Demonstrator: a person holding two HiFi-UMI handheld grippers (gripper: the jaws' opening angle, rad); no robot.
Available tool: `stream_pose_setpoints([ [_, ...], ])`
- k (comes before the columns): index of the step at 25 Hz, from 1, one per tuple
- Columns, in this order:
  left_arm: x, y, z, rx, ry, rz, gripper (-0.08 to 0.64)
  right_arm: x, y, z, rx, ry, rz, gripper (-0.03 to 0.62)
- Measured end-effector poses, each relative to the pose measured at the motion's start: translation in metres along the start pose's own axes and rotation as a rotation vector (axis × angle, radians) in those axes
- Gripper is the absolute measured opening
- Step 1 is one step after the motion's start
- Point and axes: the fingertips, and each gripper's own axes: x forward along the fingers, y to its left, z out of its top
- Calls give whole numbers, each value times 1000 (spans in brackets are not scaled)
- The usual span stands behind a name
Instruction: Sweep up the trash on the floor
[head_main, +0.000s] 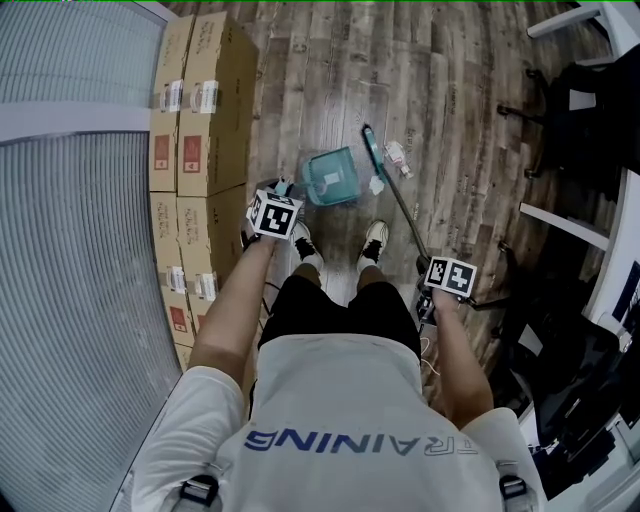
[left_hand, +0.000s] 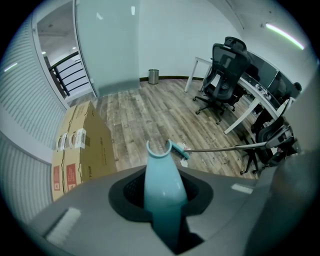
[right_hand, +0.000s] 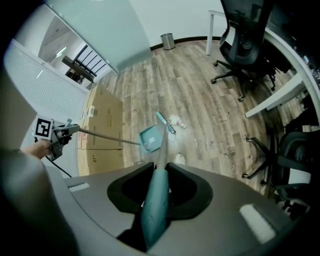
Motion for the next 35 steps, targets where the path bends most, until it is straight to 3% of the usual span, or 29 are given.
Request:
stream_pose_setpoints([
  [3, 0, -1, 0, 1, -3, -2, 77, 10, -24, -6, 29, 21, -71, 107],
  [6, -1, 0, -1, 2, -4, 1, 77, 18, -19, -16, 24, 26, -62, 107],
  [14, 0, -2, 0, 1, -3, 2, 77, 39, 51, -33, 115, 75, 88, 107],
  [18, 0, -2, 1, 2, -2, 3, 77, 43, 94, -43, 116, 153, 238, 107],
  [20, -1, -3, 1, 2, -2, 2, 77, 40, 107, -49, 87, 181, 262, 107],
  [29, -1, -1, 1, 1, -5, 1, 77, 7, 72, -24, -43, 89, 172, 107],
  [35, -1, 0, 0, 2, -4, 2, 77, -23, -1, 35, 68, -81, 73, 107],
])
